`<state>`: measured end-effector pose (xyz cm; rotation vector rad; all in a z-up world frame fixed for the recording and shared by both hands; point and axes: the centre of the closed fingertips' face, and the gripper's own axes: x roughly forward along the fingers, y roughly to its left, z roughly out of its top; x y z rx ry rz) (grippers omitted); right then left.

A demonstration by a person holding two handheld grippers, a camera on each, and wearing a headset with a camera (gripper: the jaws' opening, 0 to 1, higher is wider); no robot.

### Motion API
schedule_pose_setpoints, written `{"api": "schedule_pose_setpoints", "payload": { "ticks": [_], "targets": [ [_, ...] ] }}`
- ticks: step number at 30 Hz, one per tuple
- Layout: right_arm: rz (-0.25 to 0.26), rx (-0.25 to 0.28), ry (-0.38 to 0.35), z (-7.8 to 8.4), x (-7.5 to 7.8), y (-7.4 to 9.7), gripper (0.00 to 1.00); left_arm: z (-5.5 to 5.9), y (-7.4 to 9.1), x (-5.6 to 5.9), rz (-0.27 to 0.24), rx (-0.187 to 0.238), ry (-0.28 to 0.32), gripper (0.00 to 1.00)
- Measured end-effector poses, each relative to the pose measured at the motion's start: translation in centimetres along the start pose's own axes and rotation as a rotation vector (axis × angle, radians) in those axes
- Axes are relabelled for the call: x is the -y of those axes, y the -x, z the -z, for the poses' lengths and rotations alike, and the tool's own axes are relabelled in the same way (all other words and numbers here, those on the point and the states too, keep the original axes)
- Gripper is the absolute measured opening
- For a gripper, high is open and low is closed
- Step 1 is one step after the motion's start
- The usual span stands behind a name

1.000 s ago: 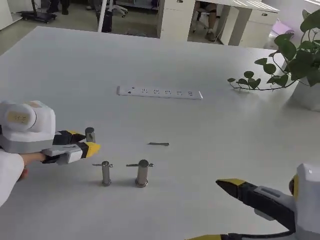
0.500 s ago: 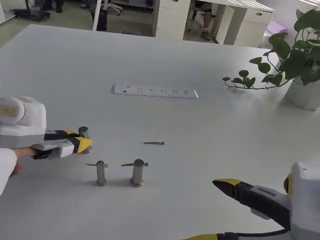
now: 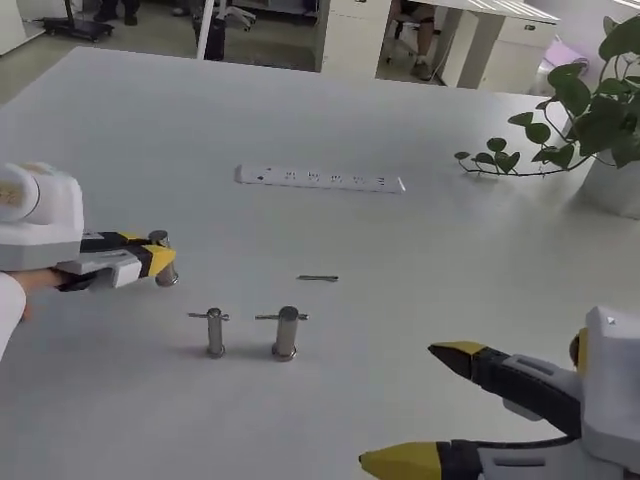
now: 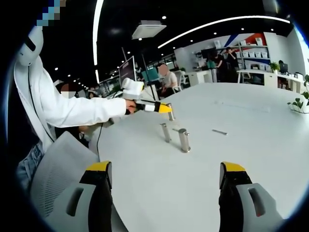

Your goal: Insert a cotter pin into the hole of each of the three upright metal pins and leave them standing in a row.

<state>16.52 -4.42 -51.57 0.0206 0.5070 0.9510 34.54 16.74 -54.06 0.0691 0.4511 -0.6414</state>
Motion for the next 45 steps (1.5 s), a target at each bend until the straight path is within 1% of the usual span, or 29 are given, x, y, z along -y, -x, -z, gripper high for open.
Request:
{"api": "schedule_pose_setpoints", "payload": {
  "ticks": [3, 6, 7, 9, 10, 11, 12, 13, 14, 16, 20, 22, 26, 29, 30, 33, 35, 37, 40, 44, 45],
  "targets": [
    [-0.006, 0.007, 0.002, -0.1, -0.3, -0.1, 0.9, -0.3, 1.0, 0.0, -0.008, 0.002, 0.002, 0.09],
    [-0.011, 0.014, 0.006, -0.2, -0.5, -0.2, 0.9, -0.4, 2.2, 0.3, -0.013, 0.003, -0.013, 0.09],
    [-0.012, 0.015, 0.007, -0.2, -0.5, -0.2, 0.9, -0.5, 2.6, 0.4, -0.023, 0.006, -0.024, 0.09],
    [-0.014, 0.018, 0.009, -0.2, -0.6, -0.2, 0.9, -0.3, 3.5, 1.2, -0.012, 0.012, -0.036, 0.09],
    [-0.016, 0.018, 0.008, -0.2, -0.7, -0.2, 0.9, -0.1, 4.0, 1.7, -0.009, 0.01, -0.048, 0.09],
    [-0.016, 0.02, 0.008, -0.2, -0.7, -0.2, 0.9, 0.1, 4.3, 2.0, -0.008, 0.003, -0.062, 0.09],
    [-0.014, 0.023, 0.008, -0.2, -0.6, -0.2, 0.9, 0.4, 4.8, 2.4, -0.008, -0.001, -0.063, 0.09],
    [-0.014, 0.024, 0.008, -0.2, -0.6, -0.2, 0.9, 0.5, 5.1, 2.6, -0.004, 0.0, -0.059, 0.09],
    [-0.015, 0.024, 0.008, -0.1, -0.6, -0.2, 0.9, 0.8, 5.4, 3.0, 0.006, -0.001, -0.038, 0.09],
    [-0.016, 0.026, 0.01, -0.1, -0.6, -0.2, 0.9, 1.3, 6.1, 3.7, 0.0, 0.001, -0.051, 0.09],
    [-0.015, 0.028, 0.003, 0.0, -0.5, -0.1, 0.9, 2.6, 7.0, 5.3, 0.015, -0.034, -0.027, 0.09],
    [-0.01, 0.026, 0.005, 0.1, -0.4, -0.1, 0.91, 3.1, 7.1, 5.9, 0.018, -0.036, -0.053, 0.09],
    [-0.011, 0.025, 0.007, 0.2, -0.5, -0.1, 0.91, 3.8, 7.1, 7.0, 0.031, -0.05, -0.047, 0.09],
    [-0.014, 0.026, 0.012, 0.2, -0.6, -0.2, 0.91, 4.1, 7.0, 8.1, 0.046, -0.059, -0.054, 0.09],
    [-0.016, 0.026, 0.014, 0.2, -0.7, -0.2, 0.91, 4.3, 7.0, 8.6, 0.058, -0.065, -0.062, 0.09],
    [-0.016, 0.02, 0.016, 0.2, -0.7, -0.2, 0.91, 4.6, 6.9, 9.7, 0.075, -0.073, -0.053, 0.1],
    [-0.015, 0.02, 0.017, 0.3, -0.7, -0.2, 0.91, 5.0, 6.8, 10.5, 0.084, -0.087, -0.041, 0.1],
    [-0.016, 0.022, 0.016, 0.3, -0.8, -0.2, 0.91, 5.4, 6.7, 11.2, 0.09, -0.093, -0.06, 0.1],
    [-0.019, 0.021, 0.01, 0.3, -0.9, -0.1, 0.91, 5.7, 6.5, 11.8, 0.097, -0.099, -0.055, 0.1],
    [-0.023, 0.02, 0.014, 0.4, -1.0, -0.1, 0.91, 5.8, 6.2, 12.5, 0.108, -0.1, -0.055, 0.1],
    [-0.024, 0.021, 0.013, 0.3, -1.0, -0.1, 0.91, 5.8, 6.1, 12.7, 0.115, -0.1, -0.072, 0.1]
  ]
}}
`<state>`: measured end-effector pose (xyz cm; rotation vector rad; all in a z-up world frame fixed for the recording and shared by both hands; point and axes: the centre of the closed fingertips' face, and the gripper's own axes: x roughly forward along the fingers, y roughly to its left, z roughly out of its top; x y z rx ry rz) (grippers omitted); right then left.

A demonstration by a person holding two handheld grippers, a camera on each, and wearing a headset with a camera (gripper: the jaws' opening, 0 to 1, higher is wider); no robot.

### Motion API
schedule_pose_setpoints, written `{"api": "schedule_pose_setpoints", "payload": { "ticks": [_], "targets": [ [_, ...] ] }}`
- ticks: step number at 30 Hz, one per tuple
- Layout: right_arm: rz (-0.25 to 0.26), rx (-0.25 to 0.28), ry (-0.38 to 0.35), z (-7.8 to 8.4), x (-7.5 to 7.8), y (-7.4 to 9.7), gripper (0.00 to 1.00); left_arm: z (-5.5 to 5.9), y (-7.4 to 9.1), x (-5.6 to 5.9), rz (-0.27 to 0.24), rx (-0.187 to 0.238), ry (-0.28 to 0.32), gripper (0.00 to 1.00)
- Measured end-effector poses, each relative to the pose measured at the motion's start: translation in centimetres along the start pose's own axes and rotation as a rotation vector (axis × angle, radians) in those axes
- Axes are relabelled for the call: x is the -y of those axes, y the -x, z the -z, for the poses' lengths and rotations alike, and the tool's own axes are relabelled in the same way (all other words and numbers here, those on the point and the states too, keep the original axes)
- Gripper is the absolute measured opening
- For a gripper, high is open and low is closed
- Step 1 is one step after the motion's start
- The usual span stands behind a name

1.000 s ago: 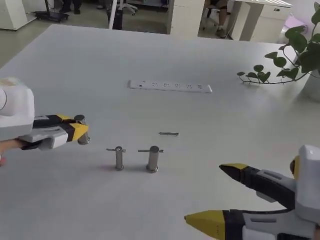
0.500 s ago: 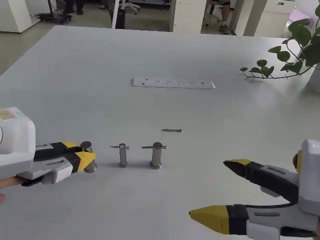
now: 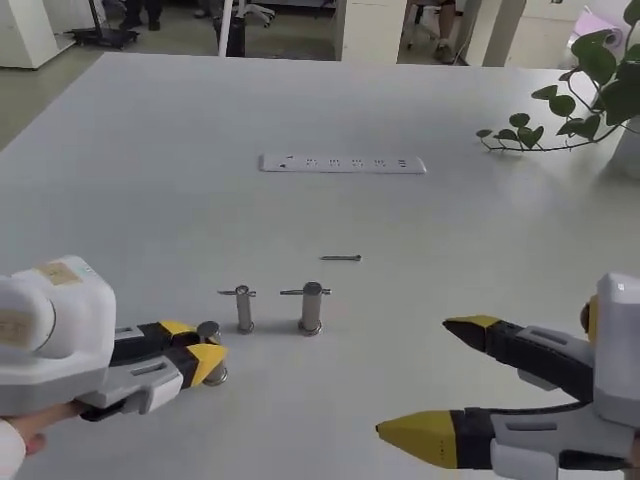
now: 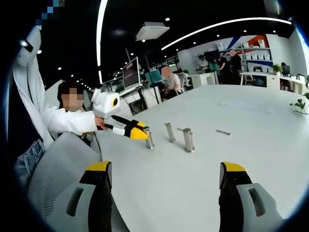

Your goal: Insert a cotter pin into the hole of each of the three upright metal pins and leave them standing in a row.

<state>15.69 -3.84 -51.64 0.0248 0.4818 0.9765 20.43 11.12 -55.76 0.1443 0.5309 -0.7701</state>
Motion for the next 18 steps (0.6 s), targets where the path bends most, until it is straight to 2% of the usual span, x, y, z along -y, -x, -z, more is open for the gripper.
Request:
{"api": "schedule_pose_setpoints", "payload": {
  "ticks": [9, 18],
  "targets": [
    [-0.003, 0.0, -0.001, 0.1, -0.1, -0.1, 0.9, 0.4, -0.3, -0.1, -0.023, -0.013, 0.004, 0.1],
    [-0.006, -0.007, 0.005, 0.2, -0.1, -0.3, 0.9, 1.1, -0.5, 0.2, -0.02, -0.025, 0.002, 0.1]
  ]
}}
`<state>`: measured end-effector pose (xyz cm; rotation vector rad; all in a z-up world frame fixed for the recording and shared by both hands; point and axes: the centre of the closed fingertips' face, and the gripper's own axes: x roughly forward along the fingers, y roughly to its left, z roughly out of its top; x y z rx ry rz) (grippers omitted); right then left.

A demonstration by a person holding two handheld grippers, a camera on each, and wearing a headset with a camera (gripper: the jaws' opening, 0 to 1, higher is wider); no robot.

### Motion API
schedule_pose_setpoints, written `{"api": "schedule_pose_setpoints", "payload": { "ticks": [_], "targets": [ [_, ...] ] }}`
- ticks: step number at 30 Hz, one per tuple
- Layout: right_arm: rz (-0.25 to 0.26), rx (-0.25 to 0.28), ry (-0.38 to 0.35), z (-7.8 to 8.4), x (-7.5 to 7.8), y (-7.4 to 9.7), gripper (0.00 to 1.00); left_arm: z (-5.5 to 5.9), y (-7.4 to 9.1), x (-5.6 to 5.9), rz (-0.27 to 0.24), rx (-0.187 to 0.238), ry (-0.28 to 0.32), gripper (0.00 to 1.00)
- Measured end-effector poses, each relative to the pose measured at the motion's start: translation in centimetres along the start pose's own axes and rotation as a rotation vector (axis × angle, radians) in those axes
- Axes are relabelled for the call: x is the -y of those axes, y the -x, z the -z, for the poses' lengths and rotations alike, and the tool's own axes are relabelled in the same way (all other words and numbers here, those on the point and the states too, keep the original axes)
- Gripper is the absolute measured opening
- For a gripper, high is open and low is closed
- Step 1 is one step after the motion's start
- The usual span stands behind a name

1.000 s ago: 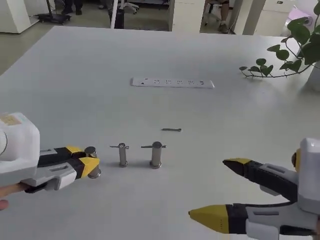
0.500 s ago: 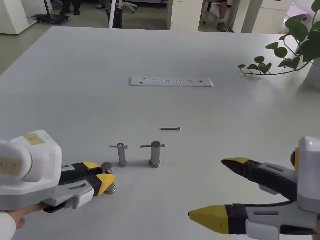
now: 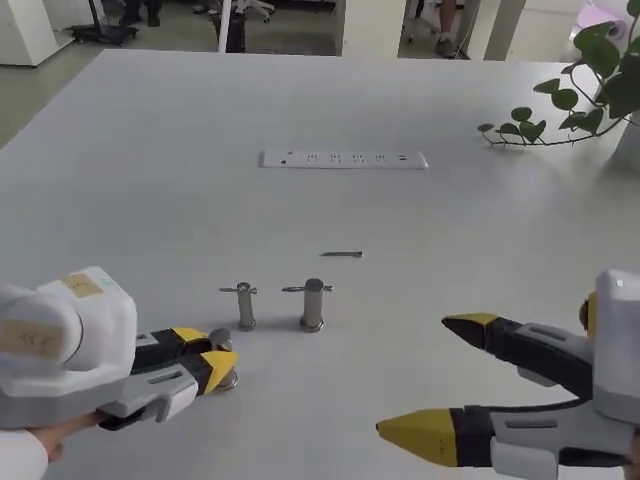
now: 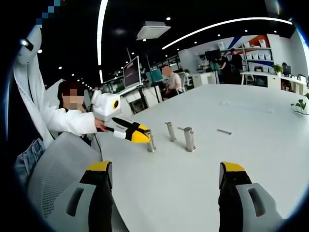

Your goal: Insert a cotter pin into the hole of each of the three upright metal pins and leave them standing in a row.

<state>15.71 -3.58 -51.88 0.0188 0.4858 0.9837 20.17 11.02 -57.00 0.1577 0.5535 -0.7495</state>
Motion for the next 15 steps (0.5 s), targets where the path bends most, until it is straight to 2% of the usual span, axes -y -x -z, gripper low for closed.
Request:
{"api": "schedule_pose_setpoints", "payload": {
  "ticks": [2, 12, 15],
  "targets": [
    [0.0, 0.002, -0.006, -0.03, 0.04, -0.02, 0.9, 0.07, -0.05, 0.08, 0.002, 0.004, 0.014, 0.1],
    [-0.007, -0.011, 0.001, 0.3, -0.21, -0.17, 0.89, 0.15, -0.07, 0.46, 0.006, 0.006, -0.022, 0.11],
    [-0.005, -0.009, 0.001, 0.27, -0.15, -0.19, 0.89, 0.12, -0.08, 0.59, 0.003, 0.001, -0.014, 0.11]
  ]
}}
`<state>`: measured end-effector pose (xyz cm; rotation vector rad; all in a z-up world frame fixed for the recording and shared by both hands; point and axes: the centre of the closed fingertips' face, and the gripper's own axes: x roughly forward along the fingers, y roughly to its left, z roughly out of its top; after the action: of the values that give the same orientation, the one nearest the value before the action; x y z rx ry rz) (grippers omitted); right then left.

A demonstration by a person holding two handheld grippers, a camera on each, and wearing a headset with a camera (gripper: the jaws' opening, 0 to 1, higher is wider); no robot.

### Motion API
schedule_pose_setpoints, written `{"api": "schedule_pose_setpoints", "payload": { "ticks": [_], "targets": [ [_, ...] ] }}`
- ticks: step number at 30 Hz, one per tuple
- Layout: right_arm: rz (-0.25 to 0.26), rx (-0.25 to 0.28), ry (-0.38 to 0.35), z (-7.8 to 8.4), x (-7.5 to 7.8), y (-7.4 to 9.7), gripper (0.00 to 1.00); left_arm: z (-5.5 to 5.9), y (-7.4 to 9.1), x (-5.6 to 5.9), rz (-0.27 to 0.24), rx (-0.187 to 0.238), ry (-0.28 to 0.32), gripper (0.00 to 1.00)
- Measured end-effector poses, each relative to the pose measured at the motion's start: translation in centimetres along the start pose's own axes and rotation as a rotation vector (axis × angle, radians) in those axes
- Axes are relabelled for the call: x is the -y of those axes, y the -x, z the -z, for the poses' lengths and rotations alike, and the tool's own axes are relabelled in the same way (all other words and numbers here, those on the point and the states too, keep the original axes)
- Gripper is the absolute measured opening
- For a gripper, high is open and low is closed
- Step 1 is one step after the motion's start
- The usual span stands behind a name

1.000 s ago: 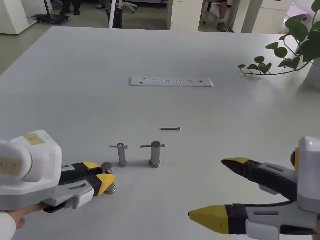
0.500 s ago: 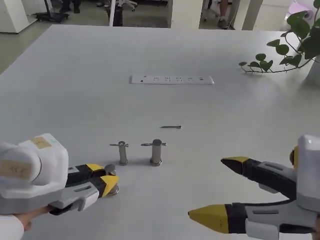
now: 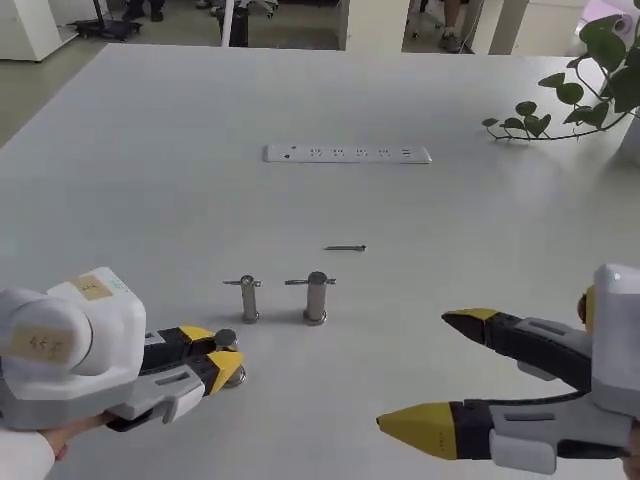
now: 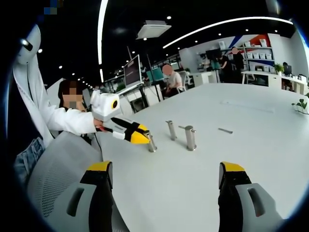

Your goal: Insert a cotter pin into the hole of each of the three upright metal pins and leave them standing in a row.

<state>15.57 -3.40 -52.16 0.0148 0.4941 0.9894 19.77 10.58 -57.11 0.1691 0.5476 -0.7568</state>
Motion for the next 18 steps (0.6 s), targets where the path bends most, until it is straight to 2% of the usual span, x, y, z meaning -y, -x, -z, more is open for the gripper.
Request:
{"api": "schedule_pose_setpoints", "payload": {
  "ticks": [6, 9, 13, 14, 16, 17, 18],
  "targets": [
    [0.006, -0.002, -0.001, 0.1, 0.1, 0.0, 0.89, 0.0, 0.0, -0.1, 0.006, 0.006, 0.044, 0.12],
    [0.003, -0.008, -0.002, 0.3, 0.0, 0.0, 0.89, -0.2, 0.2, 0.2, 0.031, 0.018, 0.012, 0.14],
    [0.0, -0.01, -0.001, 0.4, -0.1, -0.1, 0.89, -0.2, 0.6, 0.5, 0.07, 0.018, -0.011, 0.26],
    [-0.002, -0.01, 0.0, 0.4, -0.1, -0.1, 0.88, -0.3, 0.7, 0.6, 0.081, 0.019, -0.003, 0.3],
    [-0.003, -0.007, 0.008, 0.3, -0.2, -0.1, 0.88, -0.5, 1.2, 1.7, 0.146, 0.025, 0.042, 0.36],
    [-0.004, -0.009, 0.007, 0.3, -0.2, -0.1, 0.88, -0.3, 1.5, 1.8, 0.164, 0.015, 0.044, 0.41],
    [-0.004, -0.011, 0.006, 0.4, -0.2, -0.1, 0.88, -0.3, 1.7, 1.7, 0.161, 0.017, 0.037, 0.44]
  ]
}}
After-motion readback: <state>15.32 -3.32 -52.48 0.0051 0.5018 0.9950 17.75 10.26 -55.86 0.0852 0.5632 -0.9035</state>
